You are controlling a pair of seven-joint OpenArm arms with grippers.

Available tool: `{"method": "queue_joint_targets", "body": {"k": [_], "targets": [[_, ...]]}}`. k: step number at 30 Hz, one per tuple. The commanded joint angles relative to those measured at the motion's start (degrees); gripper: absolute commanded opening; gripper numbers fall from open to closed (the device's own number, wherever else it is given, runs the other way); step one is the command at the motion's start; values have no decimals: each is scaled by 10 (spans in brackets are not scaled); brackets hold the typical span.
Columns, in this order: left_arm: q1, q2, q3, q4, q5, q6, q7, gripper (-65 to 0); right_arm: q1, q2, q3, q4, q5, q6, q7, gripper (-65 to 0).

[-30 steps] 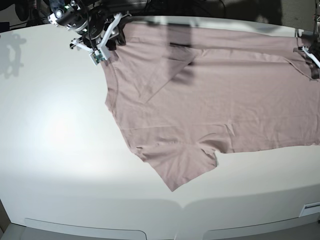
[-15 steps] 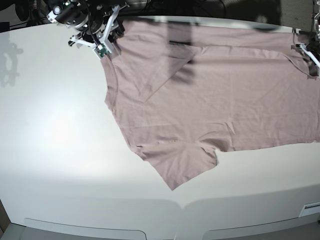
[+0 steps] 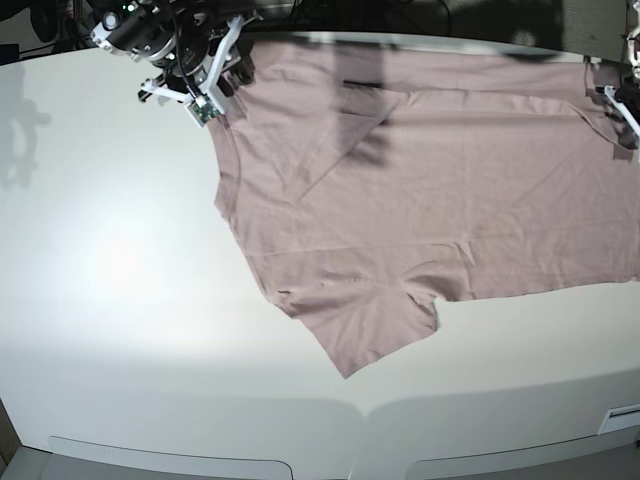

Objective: Fold the T-shirt properly
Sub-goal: 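Hold the shirt edges with both grippers and pull them taut, then release the shirt with the left gripper and move it along the hem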

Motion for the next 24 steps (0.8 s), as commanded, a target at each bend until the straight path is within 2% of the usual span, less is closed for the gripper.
{"method": "queue_joint_targets", "body": {"k": [1, 6, 10, 16, 20, 24], "targets": [[-2, -12, -4, 14, 4, 6, -5, -525, -1, 3, 2, 12, 7, 0, 10, -470], [-8, -12, -4, 33, 4, 6, -11, -525, 11, 2, 2, 12, 26, 0, 14, -470], [-41, -13, -4, 33, 4, 6, -29, -525, 54, 1, 2, 12, 50, 0, 19, -470], [-145, -49, -4, 27, -37, -3, -37, -525, 122, -1, 2, 12, 80, -1, 32, -470], [-239, -86, -4, -31, -106, -72, -32, -525, 143, -1, 2, 12, 80, 0, 12, -470], [-348, -102, -4, -166, -193, -183, -28, -525, 148, -1, 2, 12, 81, -1, 9, -469]]}}
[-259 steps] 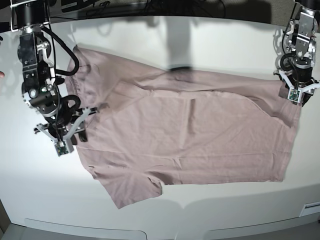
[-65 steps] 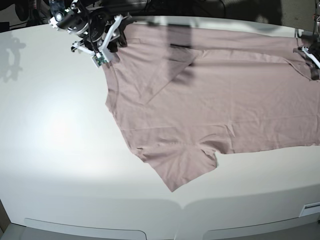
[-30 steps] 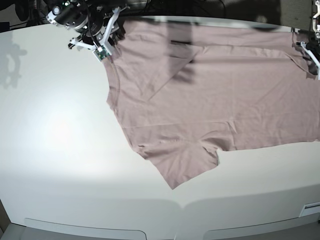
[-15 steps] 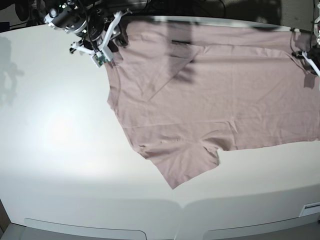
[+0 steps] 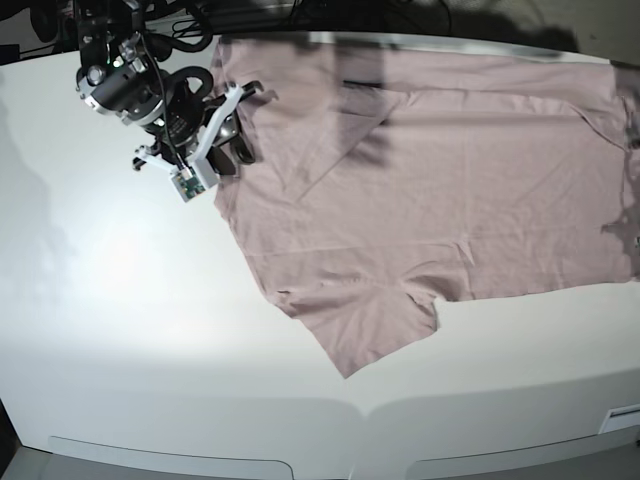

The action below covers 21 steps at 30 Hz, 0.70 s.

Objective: Fold the T-shirt properly
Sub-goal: 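Release the shirt with the left gripper and move it along the hem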

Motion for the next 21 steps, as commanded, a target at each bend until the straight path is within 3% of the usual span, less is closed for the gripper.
{"method": "queue_joint_targets", "body": {"k": [1, 6, 10, 14, 18, 21], "targets": [[-35, -16, -5, -28, -8, -15, -10, -525, 2, 2, 1, 12, 7, 0, 13, -469], [-168, -16, -5, -237, -11, -110, -46, -518, 2, 2, 2, 12, 7, 0, 12, -379], [-243, -15, -2, -368, 12, -137, -151, -507, 2, 2, 2, 12, 7, 0, 12, -362], [-296, -12, 54, -457, 103, -130, -230, -507, 2, 2, 2, 12, 21, 0, 5, -362], [-318, 7, 137, -514, 183, -43, -318, -507, 2, 2, 1, 12, 49, 0, -4, -362], [-318, 29, 182, -527, 221, -23, -341, -508, 2, 3, 2, 12, 52, 0, -15, -362]]}}
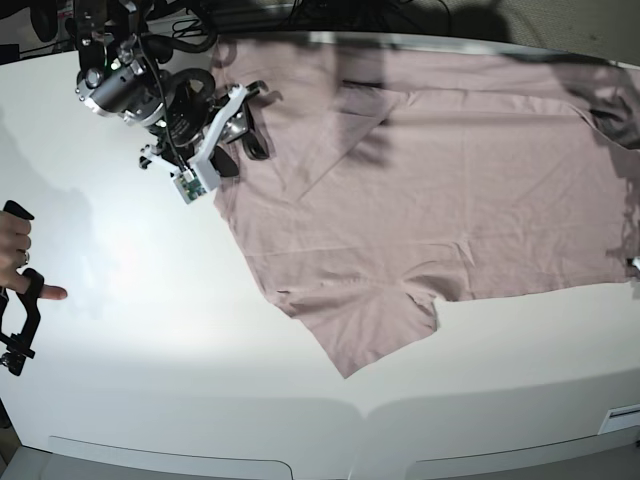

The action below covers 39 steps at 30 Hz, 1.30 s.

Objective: Fold the T-shirt properly
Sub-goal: 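Release the shirt with the left gripper and move it along the hem, then grasp the shirt edges with both grippers and drag them apart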

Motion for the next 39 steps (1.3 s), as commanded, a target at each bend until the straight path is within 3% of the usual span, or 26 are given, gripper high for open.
{"method": "queue_joint_targets", "body": {"k": [1, 5, 7, 13, 17, 22, 24, 31, 36, 39], "targets": [[-16, -4, 7, 5, -2, 4, -12, -508, 2, 3, 2, 12, 6, 0, 5, -362], [-17, 21, 16, 4, -7, 8, 15, -508, 2, 3, 2, 12, 6, 0, -5, -363], [-16, 22, 16, 15, -45, 17, 50, -508, 2, 3, 2, 12, 6, 0, -3, -363], [15, -14, 12, 149, -192, 36, 262, -516, 16, 3, 5, 11, -9, -9, 26, -363], [94, -50, 12, 291, -254, 48, 318, -590, 35, -16, 4, -9, -9, -8, 26, -363], [227, -31, -33, 437, -185, 152, 327, -590, 57, -37, 2, -60, -12, 0, 22, -363], [279, -15, -61, 476, -154, 171, 326, -590, 59, -49, -5, -63, -18, 11, 13, -363], [437, 35, -191, 643, -122, 173, 349, -590, 56, -62, -44, -63, -86, 15, -6, -363], [535, 55, -285, 749, -123, 173, 387, -590, 35, -62, -60, -63, -89, 15, -16, -364], [576, 64, -301, 762, -125, 173, 382, -590, 12, -62, -60, -63, -89, 15, -12, -363]]}}
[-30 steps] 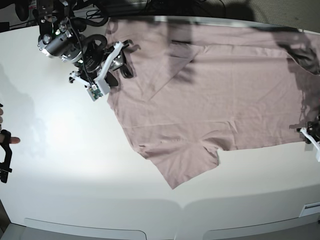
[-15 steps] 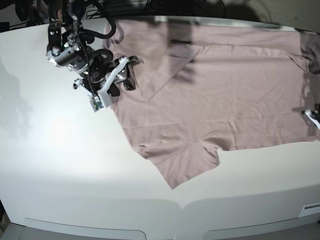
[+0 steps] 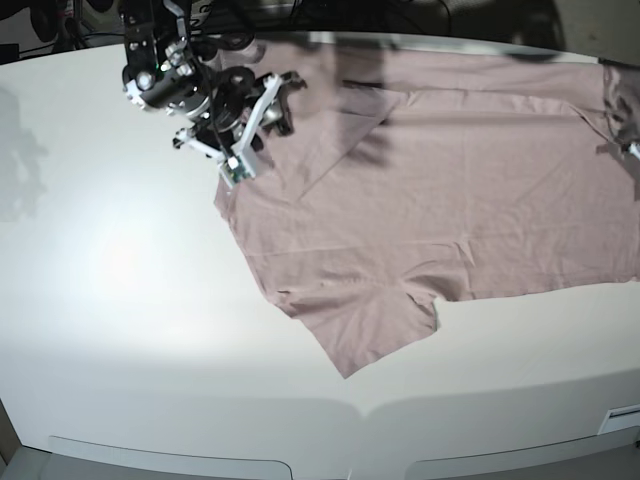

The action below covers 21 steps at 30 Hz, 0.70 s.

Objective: Fold the T-shirt properly
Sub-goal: 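Grasp the shirt edges with both grippers and drag them apart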

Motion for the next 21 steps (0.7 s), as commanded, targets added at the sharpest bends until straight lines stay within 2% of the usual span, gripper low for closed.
{"method": "queue_joint_targets", "body": {"k": [1, 5, 8, 13, 17, 19, 21], "targets": [[4, -5, -4, 9, -2, 1, -20, -590, -3, 2, 0, 10, 4, 2, 20, -364], [22, 29, -4, 9, -1, 0, -70, -590, -10, 2, 0, 10, 2, 1, 32, -363], [21, 50, -4, 9, 2, -3, -83, -590, -10, 2, 0, 9, 2, 1, 39, -363], [21, 54, -4, -15, 45, -3, -81, -580, -10, 2, 0, 3, 2, 1, 49, -363], [22, 54, -4, -61, 45, -3, -79, -526, -10, 2, 0, 3, 2, 1, 49, -364], [21, 54, -4, -78, 38, -5, -78, -520, -10, 2, 0, 3, 2, 1, 49, -363], [21, 54, -4, -86, 10, -23, -78, -520, -8, 2, 0, -2, 2, 1, 49, -363]]}}
